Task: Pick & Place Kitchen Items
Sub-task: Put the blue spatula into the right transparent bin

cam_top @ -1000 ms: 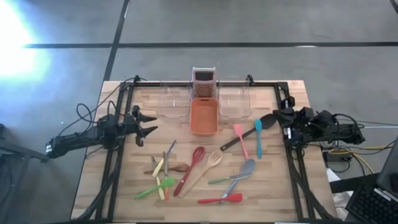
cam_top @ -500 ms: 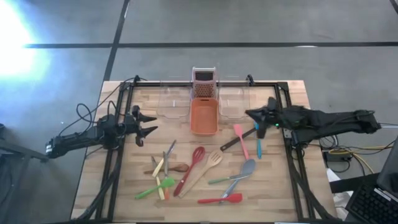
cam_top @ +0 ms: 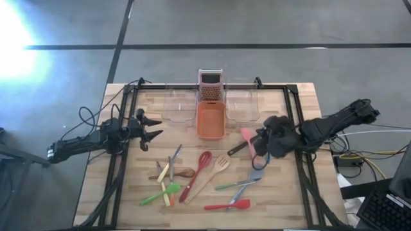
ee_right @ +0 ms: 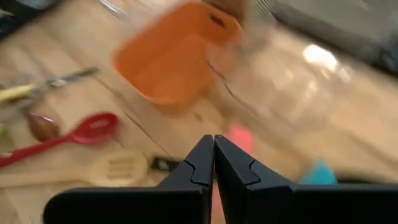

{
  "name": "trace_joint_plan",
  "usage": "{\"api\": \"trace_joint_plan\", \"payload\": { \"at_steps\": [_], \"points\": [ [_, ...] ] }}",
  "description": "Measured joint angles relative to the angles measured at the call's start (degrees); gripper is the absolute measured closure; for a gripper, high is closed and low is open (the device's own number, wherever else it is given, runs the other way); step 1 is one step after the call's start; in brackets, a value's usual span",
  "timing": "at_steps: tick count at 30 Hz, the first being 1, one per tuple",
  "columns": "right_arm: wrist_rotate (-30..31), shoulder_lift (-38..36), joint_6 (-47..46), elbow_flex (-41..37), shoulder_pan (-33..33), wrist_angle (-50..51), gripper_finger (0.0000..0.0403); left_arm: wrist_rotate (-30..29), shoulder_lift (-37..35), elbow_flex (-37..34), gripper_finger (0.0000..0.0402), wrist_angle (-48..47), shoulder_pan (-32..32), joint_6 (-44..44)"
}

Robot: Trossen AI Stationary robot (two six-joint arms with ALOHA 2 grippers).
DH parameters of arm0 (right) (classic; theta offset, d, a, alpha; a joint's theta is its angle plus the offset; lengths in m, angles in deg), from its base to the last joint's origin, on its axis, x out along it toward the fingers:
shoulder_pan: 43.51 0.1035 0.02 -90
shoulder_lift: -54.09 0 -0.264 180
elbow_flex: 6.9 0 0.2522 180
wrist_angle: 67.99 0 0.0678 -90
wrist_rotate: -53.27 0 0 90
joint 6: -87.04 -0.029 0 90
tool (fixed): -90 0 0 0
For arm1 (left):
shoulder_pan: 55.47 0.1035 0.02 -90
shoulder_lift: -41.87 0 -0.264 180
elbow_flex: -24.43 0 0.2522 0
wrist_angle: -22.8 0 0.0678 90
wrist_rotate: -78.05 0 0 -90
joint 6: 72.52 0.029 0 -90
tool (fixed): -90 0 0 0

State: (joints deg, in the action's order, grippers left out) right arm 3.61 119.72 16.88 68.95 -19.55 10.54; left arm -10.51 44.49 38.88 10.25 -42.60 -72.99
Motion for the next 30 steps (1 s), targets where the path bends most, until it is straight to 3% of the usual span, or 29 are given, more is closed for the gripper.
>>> {"api": "trace_joint_plan", "payload": {
  "at_steps": [4,13,20,23,30],
  "points": [
    [-3.82,2.39,-13.8,0.83,3.73,7.48,0.0394,0.0,0.0,0.0,0.0204,0.0,0.01,0.01],
    [-3.92,4.85,-13.44,-1.82,4.93,5.27,0.0394,0.0,0.01,0.0,0.0204,-0.03,-0.01,0.02],
    [-7.15,2.99,-22.59,-8.82,4.85,4.98,0.039,-0.01,0.0,0.0,0.0204,-0.12,0.01,0.01],
    [-10.5,2.54,-26.86,-11.98,4.84,4.5,0.037,-0.02,-0.01,0.0,0.0204,-0.18,0.01,0.02],
    [-11.05,1.85,-32.21,-15.73,3.89,3.07,0.0288,-0.02,0.0,0.02,0.0204,-0.26,0.0,0.02]
  ]
}}
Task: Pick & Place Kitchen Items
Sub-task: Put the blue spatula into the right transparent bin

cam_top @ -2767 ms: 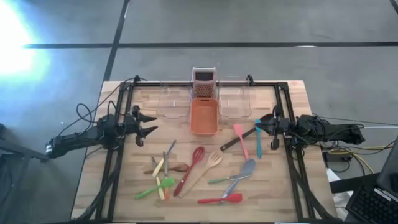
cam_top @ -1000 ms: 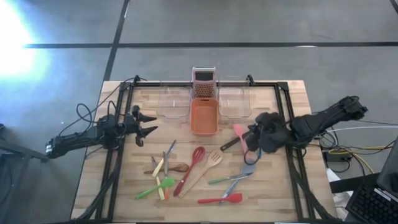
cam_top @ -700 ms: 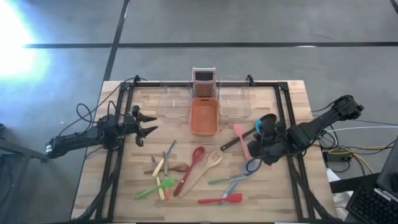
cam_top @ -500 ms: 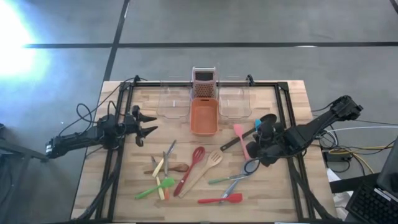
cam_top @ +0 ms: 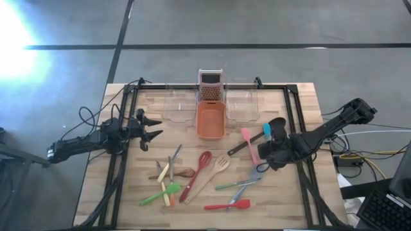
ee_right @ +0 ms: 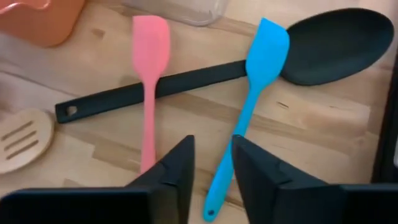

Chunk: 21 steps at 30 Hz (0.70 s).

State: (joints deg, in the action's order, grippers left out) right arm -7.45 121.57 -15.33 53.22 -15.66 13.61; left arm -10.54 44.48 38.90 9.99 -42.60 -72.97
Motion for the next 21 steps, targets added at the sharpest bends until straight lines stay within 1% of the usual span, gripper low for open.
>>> {"api": "trace_joint_plan", "payload": {
  "at_steps": [6,10,13,16,19,21],
  "points": [
    [-0.87,0.13,0.76,-1.62,-2.65,-0.85,0.0218,-0.02,0.0,0.0,0.0204,-0.04,0.0,-0.01],
    [-1.17,0.13,2.98,-3.3,-5.32,-1.14,0.0191,-0.02,0.0,0.0,0.0204,-0.07,0.02,0.0],
    [-2.55,0.11,4.07,-5.19,-7.31,-3.58,0.0187,-0.02,0.0,0.0,0.0204,-0.07,0.0,-0.02],
    [-4.52,0.11,6.68,-7.88,-9.0,-8.67,0.0192,-0.02,0.0,0.0,0.0204,-0.09,0.0,-0.01],
    [-4.96,0.11,8.84,-10.46,-10.49,-13.42,0.0199,0.0,0.02,0.0,0.0204,-0.09,0.0,-0.01],
    [-5.14,0.11,9.53,-11.73,-11.5,-14.73,0.0204,0.0,0.0,0.0,0.0204,-0.09,0.0,0.0]
  ]
}}
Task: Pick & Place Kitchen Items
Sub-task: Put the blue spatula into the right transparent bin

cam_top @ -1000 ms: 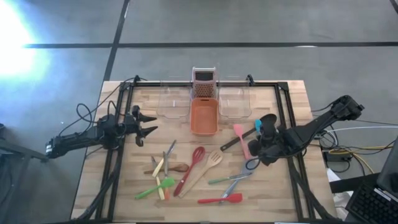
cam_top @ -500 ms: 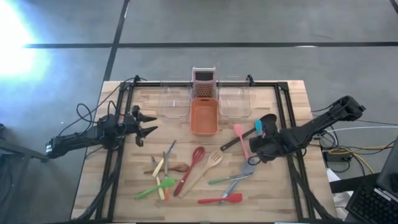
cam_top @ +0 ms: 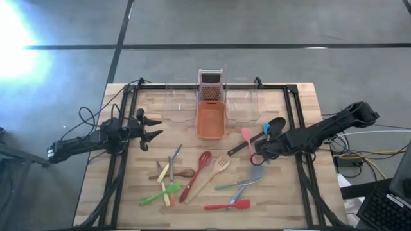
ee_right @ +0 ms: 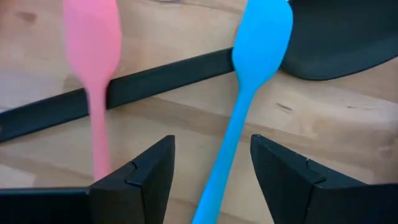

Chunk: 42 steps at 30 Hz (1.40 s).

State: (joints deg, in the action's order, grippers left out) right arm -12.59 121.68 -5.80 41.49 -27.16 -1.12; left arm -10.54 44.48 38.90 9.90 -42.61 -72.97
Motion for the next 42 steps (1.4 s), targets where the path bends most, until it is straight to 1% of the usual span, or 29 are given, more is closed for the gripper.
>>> {"api": "trace_joint_plan", "payload": {
  "at_steps": [3,10,22,30,35,38,42],
  "points": [
    [-0.29,0.0,0.3,-1.7,-1.19,-1.33,0.021,0.0,0.02,0.0,0.0204,0.0,0.0,-0.02],
    [-0.7,0.0,4.41,-6.0,-3.7,-10.03,0.0221,0.0,0.0,0.0,0.0204,-0.02,0.02,-0.02],
    [-0.17,0.0,6.49,-9.18,-8.01,-10.52,0.0228,0.0,0.0,0.0,0.0204,-0.02,0.0,0.0],
    [0.34,-0.14,7.82,-12.61,-9.24,-16.88,0.0247,0.0,0.0,0.0,0.0204,-0.03,0.02,-0.02],
    [0.74,-0.15,6.69,-13.3,-9.25,-17.32,0.0278,0.0,0.01,0.0,0.0204,-0.03,0.01,-0.01],
    [0.84,-0.13,7.35,-13.39,-9.29,-17.24,0.0313,0.0,0.02,0.0,0.0204,-0.04,0.02,-0.02],
    [1.06,-0.09,7.88,-13.25,-9.32,-17.25,0.037,0.0,0.0,0.0,0.0204,-0.04,0.01,-0.02]
  ]
}}
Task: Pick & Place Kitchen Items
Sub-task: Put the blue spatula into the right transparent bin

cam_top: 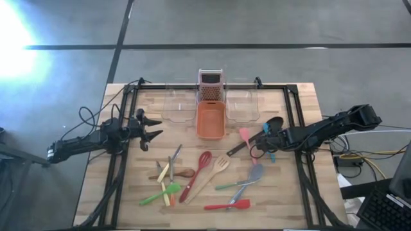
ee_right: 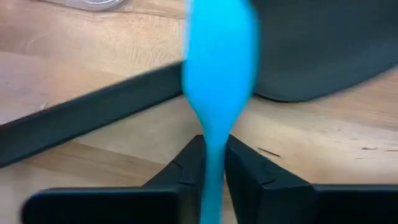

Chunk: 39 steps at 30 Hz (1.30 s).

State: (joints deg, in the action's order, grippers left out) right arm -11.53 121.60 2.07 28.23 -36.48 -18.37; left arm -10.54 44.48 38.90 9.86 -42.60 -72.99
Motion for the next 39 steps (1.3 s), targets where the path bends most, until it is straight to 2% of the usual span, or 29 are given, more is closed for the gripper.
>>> {"api": "trace_joint_plan", "payload": {
  "at_steps": [2,11,22,27,32,35,39],
  "points": [
    [0.09,0.0,0.33,0.16,0.0,-0.04,0.0382,0.0,0.01,0.0,0.0204,0.01,0.01,0.01],
    [-0.72,0.09,1.49,2.33,0.09,0.29,0.0384,0.01,0.02,0.0,0.0204,0.0,0.0,0.01],
    [2.71,0.04,1.38,9.25,0.13,13.5,0.0385,0.0,0.01,0.0,0.0204,0.0,0.0,0.02],
    [5.64,-0.01,3.92,16.89,0.2,21.85,0.0385,0.02,0.0,0.0,0.0204,0.0,-0.01,0.0],
    [13.32,-0.66,7.13,27.13,0.17,31.24,0.0385,0.01,0.01,0.0,0.0204,0.01,0.01,0.01],
    [16.17,-1.51,11.69,33.13,-0.96,32.42,0.0385,0.01,0.0,-0.02,0.0204,0.0,0.01,0.0],
    [16.99,-1.88,20.74,41.28,-4.44,32.37,0.0385,0.0,0.0,-0.02,0.0204,0.02,0.0,0.01]
  ]
}}
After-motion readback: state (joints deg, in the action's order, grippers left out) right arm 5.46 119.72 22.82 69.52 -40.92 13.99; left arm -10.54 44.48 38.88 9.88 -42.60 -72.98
